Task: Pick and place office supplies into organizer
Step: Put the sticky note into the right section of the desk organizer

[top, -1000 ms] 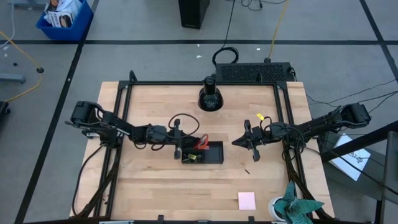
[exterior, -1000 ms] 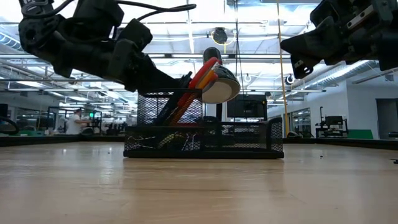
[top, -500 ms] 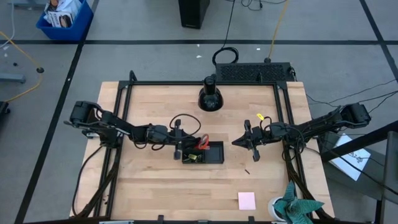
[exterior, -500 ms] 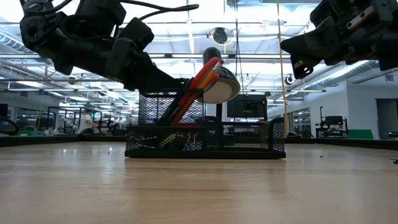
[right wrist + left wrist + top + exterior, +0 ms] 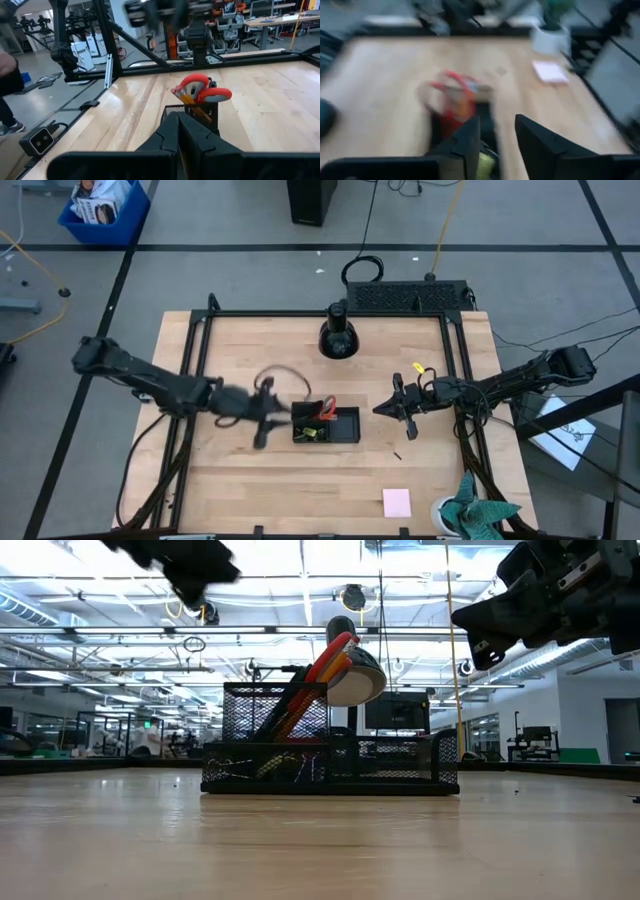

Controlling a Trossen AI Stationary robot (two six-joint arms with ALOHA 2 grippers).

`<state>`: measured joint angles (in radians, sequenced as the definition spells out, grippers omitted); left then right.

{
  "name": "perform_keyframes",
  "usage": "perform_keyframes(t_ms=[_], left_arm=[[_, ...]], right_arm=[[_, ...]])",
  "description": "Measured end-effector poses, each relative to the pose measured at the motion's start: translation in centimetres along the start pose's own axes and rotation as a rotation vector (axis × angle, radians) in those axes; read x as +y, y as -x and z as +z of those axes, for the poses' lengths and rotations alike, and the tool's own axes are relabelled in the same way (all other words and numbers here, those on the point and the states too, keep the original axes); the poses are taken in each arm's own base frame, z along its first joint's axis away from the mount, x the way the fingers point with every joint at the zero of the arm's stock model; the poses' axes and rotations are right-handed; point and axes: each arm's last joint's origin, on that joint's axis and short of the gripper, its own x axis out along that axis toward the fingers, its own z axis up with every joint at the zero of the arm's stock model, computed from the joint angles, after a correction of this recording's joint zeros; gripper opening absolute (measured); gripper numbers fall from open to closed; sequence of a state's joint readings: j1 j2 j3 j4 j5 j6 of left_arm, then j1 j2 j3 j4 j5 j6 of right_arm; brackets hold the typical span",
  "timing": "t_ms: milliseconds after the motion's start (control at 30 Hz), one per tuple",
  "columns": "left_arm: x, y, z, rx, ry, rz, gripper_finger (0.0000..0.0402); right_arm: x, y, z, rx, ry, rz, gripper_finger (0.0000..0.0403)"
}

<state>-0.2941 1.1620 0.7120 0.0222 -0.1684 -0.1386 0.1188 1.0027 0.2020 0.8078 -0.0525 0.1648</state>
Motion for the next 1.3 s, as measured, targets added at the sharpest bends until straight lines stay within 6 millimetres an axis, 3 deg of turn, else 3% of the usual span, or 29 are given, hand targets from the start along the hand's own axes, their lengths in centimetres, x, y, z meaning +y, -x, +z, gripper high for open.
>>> perform_keyframes(t_ms=[167,267,400,533,633,767,900,1033,1300], left_arm=[[-6.1,1.1,-0.3,0.003,-0.046,-0.131,0.0073],[-8.9,0.7,-2.2,-0.012,-0.037,-0.121,0.0029],[-12.5,-0.9,-3.9,-0.117,-0.029,-0.157,0.0009],[-14.4,-3.8,-6.5,-0.156,-0.066,-0.153,0.0013],[-14.9,-5.7,-8.3,-0.181,-0.087,-0.115,0.0005],[-14.1,-8.0,-10.5,-0.145,-0.099,-0.032,0.0007],[-12.8,-9.2,-10.8,-0.118,-0.020,-0.036,0.0003],[-12.0,-9.8,-10.8,-0.098,-0.054,-0.047,0.0006],[-9.6,-11.2,-10.4,-0.038,-0.087,-0.126,0.0008]], right_arm=[[0.0,0.0,0.0,-0.001,-0.003,-0.001,0.0000],[0.0,0.0,0.0,-0.003,-0.006,0.000,0.0000],[0.0,0.0,0.0,-0.003,-0.006,-0.001,0.0000],[0.0,0.0,0.0,0.004,-0.004,-0.003,0.0000],[0.0,0.0,-0.2,0.019,-0.003,-0.005,0.0000],[-0.1,0.0,-0.5,0.050,0.013,-0.010,0.0000],[0.0,-0.1,-1.0,0.092,-0.006,-0.008,0.0000],[0.7,-0.4,-2.1,0.167,0.002,0.002,0.0000],[1.4,-1.6,-3.2,0.265,0.152,-0.125,0.0000]])
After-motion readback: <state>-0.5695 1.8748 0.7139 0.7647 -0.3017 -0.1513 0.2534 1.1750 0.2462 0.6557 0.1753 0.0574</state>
